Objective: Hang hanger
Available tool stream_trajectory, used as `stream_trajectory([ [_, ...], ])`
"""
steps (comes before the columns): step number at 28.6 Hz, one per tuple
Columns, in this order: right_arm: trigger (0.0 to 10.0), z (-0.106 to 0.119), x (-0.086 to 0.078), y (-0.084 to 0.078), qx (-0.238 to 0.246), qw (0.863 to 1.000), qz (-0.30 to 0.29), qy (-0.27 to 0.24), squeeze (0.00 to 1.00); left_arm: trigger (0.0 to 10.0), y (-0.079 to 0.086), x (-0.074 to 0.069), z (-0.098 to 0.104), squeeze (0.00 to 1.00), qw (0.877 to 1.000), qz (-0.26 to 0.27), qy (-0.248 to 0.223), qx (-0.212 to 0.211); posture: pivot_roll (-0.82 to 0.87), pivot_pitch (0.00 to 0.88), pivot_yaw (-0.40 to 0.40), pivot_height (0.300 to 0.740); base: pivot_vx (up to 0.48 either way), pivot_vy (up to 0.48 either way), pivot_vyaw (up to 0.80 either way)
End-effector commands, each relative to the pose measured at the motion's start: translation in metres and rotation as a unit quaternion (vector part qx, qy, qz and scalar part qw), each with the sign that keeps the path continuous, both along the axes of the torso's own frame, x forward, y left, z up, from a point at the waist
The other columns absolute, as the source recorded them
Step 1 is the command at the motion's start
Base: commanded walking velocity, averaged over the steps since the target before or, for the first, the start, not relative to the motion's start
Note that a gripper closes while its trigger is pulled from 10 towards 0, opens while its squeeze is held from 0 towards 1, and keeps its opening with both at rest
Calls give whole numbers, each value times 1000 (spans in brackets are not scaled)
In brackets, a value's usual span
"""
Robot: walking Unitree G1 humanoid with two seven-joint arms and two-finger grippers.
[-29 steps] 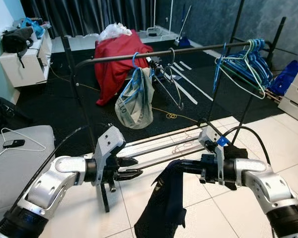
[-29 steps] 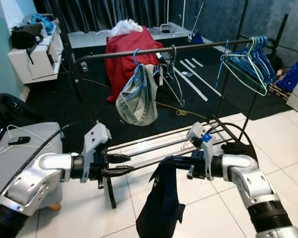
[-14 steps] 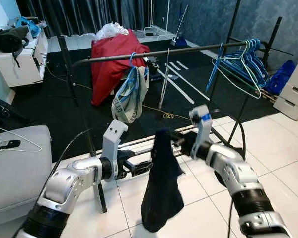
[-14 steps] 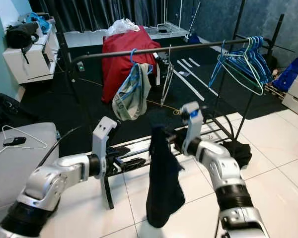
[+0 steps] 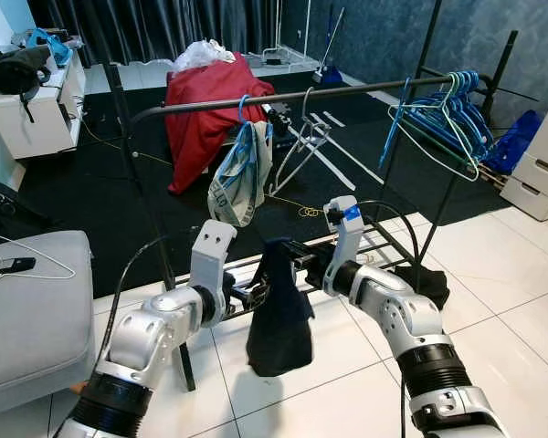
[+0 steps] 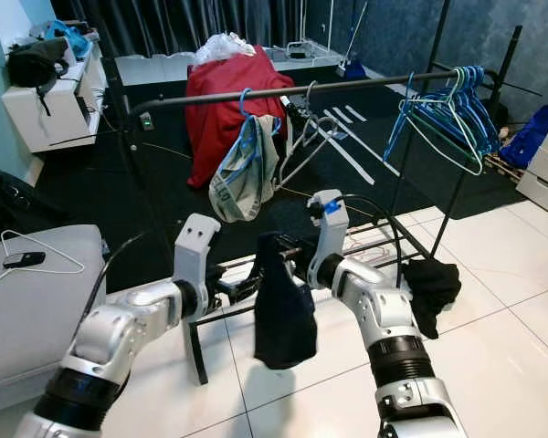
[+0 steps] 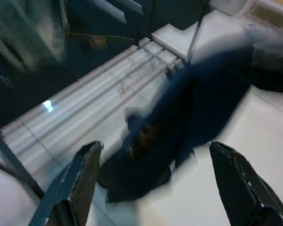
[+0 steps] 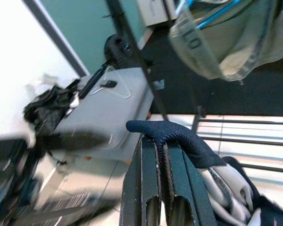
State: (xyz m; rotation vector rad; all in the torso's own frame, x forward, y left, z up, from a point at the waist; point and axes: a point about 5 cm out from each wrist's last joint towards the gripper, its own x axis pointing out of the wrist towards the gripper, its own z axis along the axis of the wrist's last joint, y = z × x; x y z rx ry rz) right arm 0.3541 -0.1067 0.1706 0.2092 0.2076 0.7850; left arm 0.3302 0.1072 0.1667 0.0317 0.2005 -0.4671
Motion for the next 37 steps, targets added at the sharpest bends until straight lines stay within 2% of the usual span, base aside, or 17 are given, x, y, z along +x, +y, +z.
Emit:
stream_trajectory([
  [1,0,11,0,4,4,1000,20,-17,0,10000,0,2,3,0,1000,3,-22,6,-94,48,-27,740,0,0,0],
  [2,0,11,-3,1,-5,999,39,-24,0,10000,2,0,12,0,997,-20,-70,2,-94,48,-27,740,0,0,0],
  [4,0,11,-3,1,-5,999,39,-24,0,10000,2,0,12,0,997,-20,-70,2,-94,48,-27,740,0,0,0],
  [8,0,13,-6,-11,-28,996,78,-43,0,10000,21,-7,21,0,989,-62,-136,4,-93,57,-25,740,0,0,0],
  [9,0,17,-15,-23,-45,987,140,-70,0,10000,41,-12,22,0,985,-81,-153,21,-89,60,-26,740,0,0,0],
  [10,0,17,-15,-23,-45,987,140,-70,0,10000,41,-12,22,0,985,-81,-153,21,-89,60,-26,740,0,0,0],
  [11,0,20,-23,-32,-64,974,196,-90,0,10000,55,-17,23,0,982,-98,-160,34,-87,61,-26,740,0,0,0],
  [14,0,23,-31,-41,-79,959,249,-108,0,10000,65,-25,23,0,978,-140,-151,42,-86,61,-28,740,0,0,0],
  [15,0,27,-37,-50,-107,942,292,-126,0,10000,69,-33,22,0,972,-184,-138,45,-91,66,-24,740,0,0,0],
  [17,0,27,-37,-50,-107,942,292,-126,0,10000,69,-33,22,0,972,-184,-138,45,-91,66,-24,740,0,0,0],
  [18,0,30,-40,-56,-136,928,314,-144,0,10000,69,-38,20,0,966,-219,-130,45,-92,67,-23,740,0,0,0],
  [19,0,30,-40,-56,-136,928,314,-144,0,10000,69,-38,20,0,966,-219,-130,45,-92,67,-23,740,0,0,0],
  [21,0,45,-42,-63,-201,885,361,-213,0,10000,59,-48,14,0,949,-295,-101,37,-110,71,-16,740,0,0,0],
  [22,0,45,-42,-63,-201,885,361,-213,0,10000,59,-48,14,0,949,-295,-101,37,-110,71,-16,740,0,0,0],
  [25,0,58,-46,-63,-226,850,404,-254,0,10000,46,-54,17,0,933,-347,-97,14,-115,71,-24,740,0,0,0],
  [31,0,70,-49,-60,-216,831,432,-276,0,10000,31,-65,22,0,915,-394,-81,-15,-111,75,-31,740,0,0,0],
  [37,0,77,-52,-57,-199,825,447,-282,0,10000,23,-71,16,0,912,-405,-66,-6,-110,79,-26,740,0,0,0],
])
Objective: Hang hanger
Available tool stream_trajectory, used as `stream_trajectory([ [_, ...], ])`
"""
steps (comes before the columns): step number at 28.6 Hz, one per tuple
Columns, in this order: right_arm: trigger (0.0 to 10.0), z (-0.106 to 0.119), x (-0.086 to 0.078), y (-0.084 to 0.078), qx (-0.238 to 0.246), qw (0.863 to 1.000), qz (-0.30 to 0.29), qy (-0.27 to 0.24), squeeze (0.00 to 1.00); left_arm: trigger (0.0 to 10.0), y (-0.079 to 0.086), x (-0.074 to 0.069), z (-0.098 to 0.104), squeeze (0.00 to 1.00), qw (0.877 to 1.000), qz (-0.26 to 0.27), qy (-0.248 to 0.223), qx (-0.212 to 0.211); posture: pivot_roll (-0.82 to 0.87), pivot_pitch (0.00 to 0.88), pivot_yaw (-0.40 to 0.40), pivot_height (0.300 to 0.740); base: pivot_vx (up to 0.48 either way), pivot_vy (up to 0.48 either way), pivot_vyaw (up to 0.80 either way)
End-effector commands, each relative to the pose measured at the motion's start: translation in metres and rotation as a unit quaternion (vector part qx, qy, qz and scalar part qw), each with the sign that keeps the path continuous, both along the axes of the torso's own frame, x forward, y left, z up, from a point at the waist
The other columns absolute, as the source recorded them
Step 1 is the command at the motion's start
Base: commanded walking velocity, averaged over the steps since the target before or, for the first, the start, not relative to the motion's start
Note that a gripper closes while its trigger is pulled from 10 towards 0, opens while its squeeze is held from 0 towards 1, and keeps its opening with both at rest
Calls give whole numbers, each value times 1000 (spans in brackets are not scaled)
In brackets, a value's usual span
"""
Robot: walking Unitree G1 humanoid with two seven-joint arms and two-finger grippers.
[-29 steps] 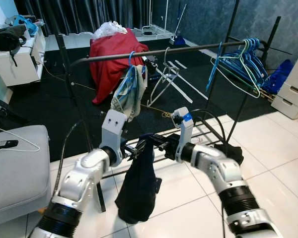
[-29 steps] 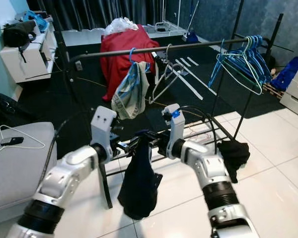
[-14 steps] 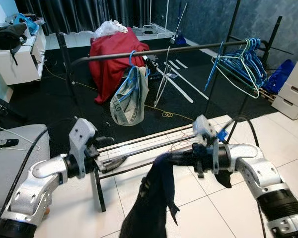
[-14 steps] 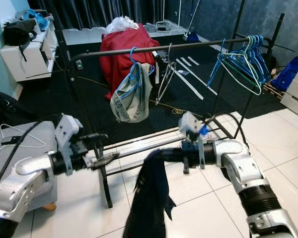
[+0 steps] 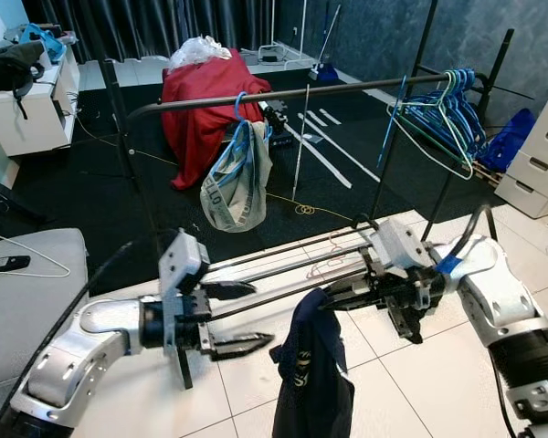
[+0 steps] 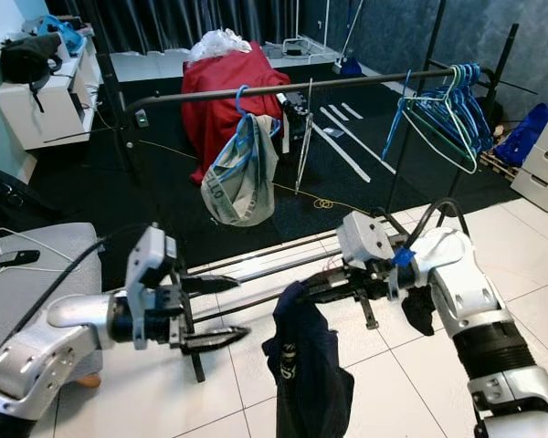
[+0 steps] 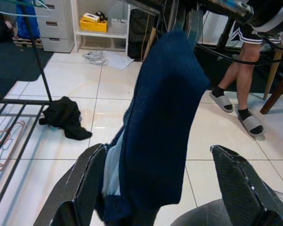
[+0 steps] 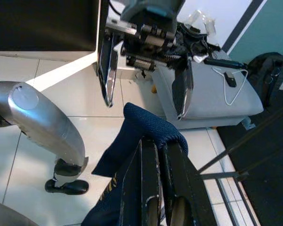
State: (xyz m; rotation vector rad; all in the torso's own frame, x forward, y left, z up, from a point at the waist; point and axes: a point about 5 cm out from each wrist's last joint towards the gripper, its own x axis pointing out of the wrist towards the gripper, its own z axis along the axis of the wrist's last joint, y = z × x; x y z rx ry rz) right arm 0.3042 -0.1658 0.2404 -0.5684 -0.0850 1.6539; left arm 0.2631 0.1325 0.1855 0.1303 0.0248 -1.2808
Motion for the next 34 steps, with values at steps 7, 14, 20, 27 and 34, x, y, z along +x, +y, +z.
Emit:
stream_trajectory([
  [7,0,8,-4,3,15,999,30,-16,0,10000,-16,-7,-14,0,1000,-21,14,18,-116,81,-20,740,0,0,0],
  [14,0,6,-4,2,11,999,31,-11,0,10000,-20,-3,-9,0,1000,-13,13,4,-116,82,-19,740,0,0,0],
  [20,0,1,-4,2,-1,1000,30,-3,0,8196,-22,-2,-2,0,1000,-13,15,-11,-110,82,-17,740,0,0,0],
  [27,0,-1,-3,1,-5,1000,29,0,0,2471,-20,-3,0,0,1000,-18,15,-12,-110,82,-16,740,0,0,0],
  [34,0,-4,-2,1,-7,1000,29,4,0,0,-22,-9,1,0,998,-48,35,-19,-107,81,-14,740,0,0,0],
])
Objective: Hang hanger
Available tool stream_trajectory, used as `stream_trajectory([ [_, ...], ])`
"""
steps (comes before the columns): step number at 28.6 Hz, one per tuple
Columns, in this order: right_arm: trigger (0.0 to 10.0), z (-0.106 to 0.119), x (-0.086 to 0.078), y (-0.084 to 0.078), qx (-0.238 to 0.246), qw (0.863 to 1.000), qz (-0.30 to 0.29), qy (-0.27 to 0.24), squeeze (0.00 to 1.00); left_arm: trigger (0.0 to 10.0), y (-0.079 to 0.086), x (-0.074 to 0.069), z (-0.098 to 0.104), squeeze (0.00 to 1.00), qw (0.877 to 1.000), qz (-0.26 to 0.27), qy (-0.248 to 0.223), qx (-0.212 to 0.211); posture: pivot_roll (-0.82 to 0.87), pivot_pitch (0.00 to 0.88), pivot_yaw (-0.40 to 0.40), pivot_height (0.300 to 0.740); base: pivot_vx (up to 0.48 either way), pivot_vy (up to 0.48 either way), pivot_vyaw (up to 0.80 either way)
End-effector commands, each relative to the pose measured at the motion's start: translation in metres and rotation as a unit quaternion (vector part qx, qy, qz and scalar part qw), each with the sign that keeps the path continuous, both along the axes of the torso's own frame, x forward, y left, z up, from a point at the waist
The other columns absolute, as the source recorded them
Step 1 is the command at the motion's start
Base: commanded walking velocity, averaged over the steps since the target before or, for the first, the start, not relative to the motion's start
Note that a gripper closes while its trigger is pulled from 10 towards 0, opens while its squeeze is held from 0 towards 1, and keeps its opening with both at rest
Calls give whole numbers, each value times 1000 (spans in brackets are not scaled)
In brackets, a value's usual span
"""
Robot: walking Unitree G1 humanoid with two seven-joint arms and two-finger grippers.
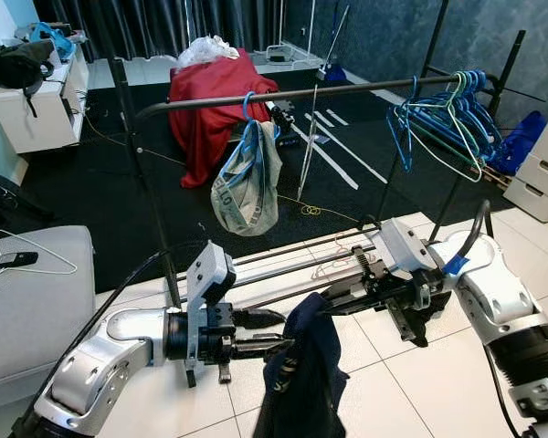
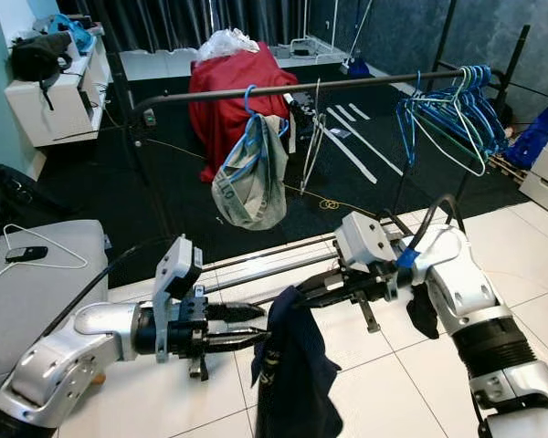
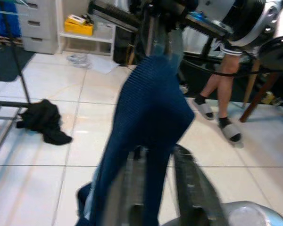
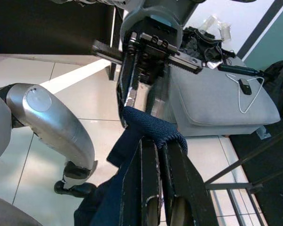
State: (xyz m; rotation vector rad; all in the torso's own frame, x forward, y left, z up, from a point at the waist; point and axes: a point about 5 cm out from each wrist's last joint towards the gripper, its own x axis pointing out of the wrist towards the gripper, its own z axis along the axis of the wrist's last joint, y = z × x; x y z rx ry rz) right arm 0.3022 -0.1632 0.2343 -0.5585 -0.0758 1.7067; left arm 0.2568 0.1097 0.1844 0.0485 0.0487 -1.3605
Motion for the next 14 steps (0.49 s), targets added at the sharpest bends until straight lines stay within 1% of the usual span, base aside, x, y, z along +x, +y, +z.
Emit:
stream_trajectory([
  [1,0,2,0,-3,-3,1000,4,-6,0,0,-1,-5,2,0,1000,-22,10,-2,-108,80,-14,740,0,0,0],
  [5,0,2,1,-4,-4,1000,2,-5,0,0,-3,-9,3,0,999,-34,20,-8,-106,77,-15,740,0,0,0],
  [9,0,4,2,-2,1,1000,4,-5,0,0,-2,-9,2,0,999,-33,21,-5,-102,70,-16,740,0,0,0],
  [10,0,5,3,-1,5,1000,5,-6,0,4980,-1,-6,1,0,1000,-11,13,-2,-102,69,-15,740,0,0,0],
  [11,0,5,3,-1,5,1000,5,-6,0,4980,-1,-6,1,0,1000,-11,13,-2,-102,69,-15,740,0,0,0],
  [12,0,6,3,-1,7,1000,6,-7,0,4980,0,-3,0,0,1000,5,6,1,-102,69,-15,740,0,0,0],
  [13,0,6,3,-1,7,1000,6,-7,0,4980,0,-3,0,0,1000,5,6,1,-102,69,-15,740,0,0,0],
  [14,0,7,3,1,11,1000,8,-8,0,10000,0,-1,-1,1000,1000,11,8,-5,-104,63,-14,740,0,0,0],
])
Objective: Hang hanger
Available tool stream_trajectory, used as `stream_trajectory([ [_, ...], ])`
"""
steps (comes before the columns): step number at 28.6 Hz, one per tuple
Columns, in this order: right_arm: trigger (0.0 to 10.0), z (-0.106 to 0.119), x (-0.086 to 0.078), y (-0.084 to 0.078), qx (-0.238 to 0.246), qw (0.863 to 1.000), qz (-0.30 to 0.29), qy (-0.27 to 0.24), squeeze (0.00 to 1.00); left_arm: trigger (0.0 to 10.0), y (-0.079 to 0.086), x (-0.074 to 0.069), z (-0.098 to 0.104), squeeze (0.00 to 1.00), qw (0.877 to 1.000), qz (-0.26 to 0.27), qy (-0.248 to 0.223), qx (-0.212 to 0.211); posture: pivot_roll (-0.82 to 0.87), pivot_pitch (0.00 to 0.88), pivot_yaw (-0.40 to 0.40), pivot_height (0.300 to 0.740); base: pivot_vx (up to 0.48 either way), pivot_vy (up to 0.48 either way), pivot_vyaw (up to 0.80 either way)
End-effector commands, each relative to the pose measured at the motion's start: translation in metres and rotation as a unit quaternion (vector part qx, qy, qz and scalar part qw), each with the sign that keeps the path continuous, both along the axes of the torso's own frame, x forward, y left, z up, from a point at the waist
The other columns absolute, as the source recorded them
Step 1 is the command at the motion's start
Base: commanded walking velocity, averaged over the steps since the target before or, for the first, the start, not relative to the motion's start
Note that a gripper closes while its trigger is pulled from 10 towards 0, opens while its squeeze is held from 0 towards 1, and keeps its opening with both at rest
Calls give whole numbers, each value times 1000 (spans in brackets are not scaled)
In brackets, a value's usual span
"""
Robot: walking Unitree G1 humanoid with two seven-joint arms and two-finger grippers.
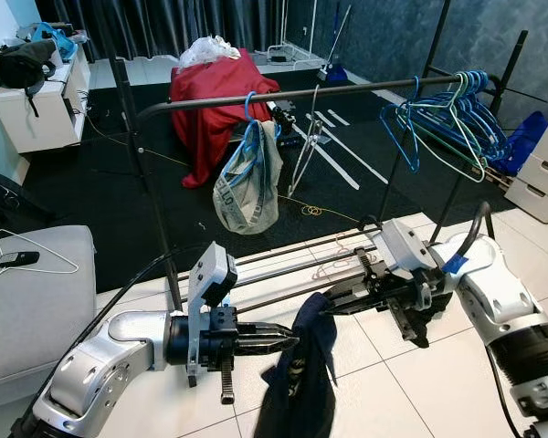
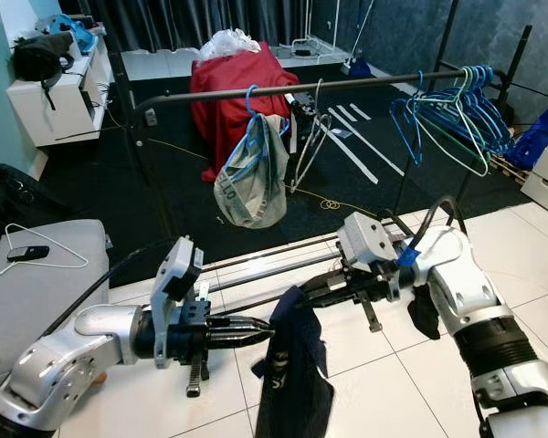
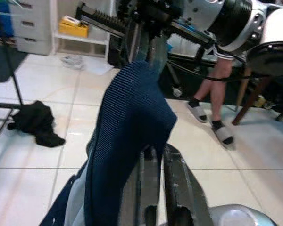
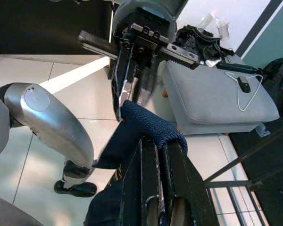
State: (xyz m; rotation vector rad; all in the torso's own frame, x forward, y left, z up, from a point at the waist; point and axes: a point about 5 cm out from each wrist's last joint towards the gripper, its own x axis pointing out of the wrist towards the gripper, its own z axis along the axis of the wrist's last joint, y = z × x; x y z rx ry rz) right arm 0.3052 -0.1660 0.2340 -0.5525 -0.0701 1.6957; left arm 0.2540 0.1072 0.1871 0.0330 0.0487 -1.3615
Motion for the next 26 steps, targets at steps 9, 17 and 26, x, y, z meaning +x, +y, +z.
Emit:
stream_trajectory([
  [9,0,12,0,6,19,1000,19,-14,0,10000,-1,1,-3,737,1000,7,6,-13,-106,58,-14,740,0,0,0],
  [17,0,12,1,8,17,1000,23,-12,0,10000,-11,-1,3,0,999,1,3,-36,-107,64,-18,740,0,0,0],
  [26,0,9,0,9,10,1000,27,-4,0,10000,-18,-1,6,0,999,-6,-1,-46,-108,70,-19,740,0,0,0],
])
